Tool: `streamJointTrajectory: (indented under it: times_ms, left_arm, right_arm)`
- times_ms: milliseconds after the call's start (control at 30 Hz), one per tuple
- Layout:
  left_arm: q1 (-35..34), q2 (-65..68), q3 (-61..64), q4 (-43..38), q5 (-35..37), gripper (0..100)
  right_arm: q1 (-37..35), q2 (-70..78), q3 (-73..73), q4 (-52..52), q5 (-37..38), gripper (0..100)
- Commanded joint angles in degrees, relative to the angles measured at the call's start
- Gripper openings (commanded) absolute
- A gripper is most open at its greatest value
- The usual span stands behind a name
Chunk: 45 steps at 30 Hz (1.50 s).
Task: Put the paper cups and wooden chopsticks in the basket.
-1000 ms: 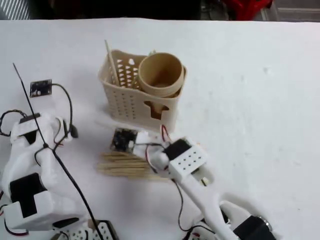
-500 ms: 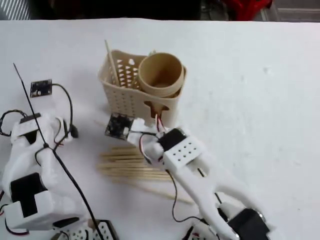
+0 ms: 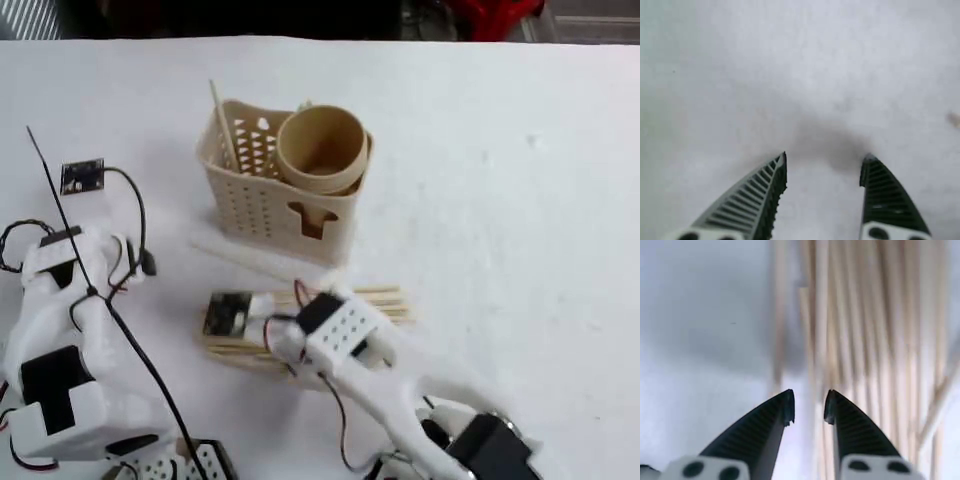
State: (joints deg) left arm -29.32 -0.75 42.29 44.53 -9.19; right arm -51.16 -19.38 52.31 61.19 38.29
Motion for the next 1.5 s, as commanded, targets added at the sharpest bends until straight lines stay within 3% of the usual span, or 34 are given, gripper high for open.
streamJointTrajectory:
  times_ms: [0,200,400,633,900,1233,1467]
  left_arm:
    - [-0.57,0.04,-1.49,-0.70,0.18,24]
    - [-0.57,0.04,-1.49,-0.70,0.18,24]
    - [-0.57,0.04,-1.49,-0.70,0.18,24]
    - [-0.57,0.04,-1.49,-0.70,0.18,24]
    - [-0.57,0.04,-1.49,-0.70,0.18,24]
    - [-0.57,0.04,-1.49,-0.70,0.18,24]
    - [-0.57,0.04,-1.49,-0.70,0.26,24]
  right_arm:
    - [-3.82,-4.62,2.81,-0.84,0.44,11.0]
    - [-1.89,-1.45,4.22,-4.62,0.70,17.5]
    - [-1.80,9.63,0.62,-7.16,0.62,17.6]
    - [4.88,12.62,-4.57,-4.88,0.35,3.3]
    - [14.99,12.09,-10.90,-4.88,-2.02,1.6]
    - [15.25,-5.05,-13.71,-1.10,-3.52,1.6]
    - [11.12,-3.91,-21.01,-2.68,-3.52,1.6]
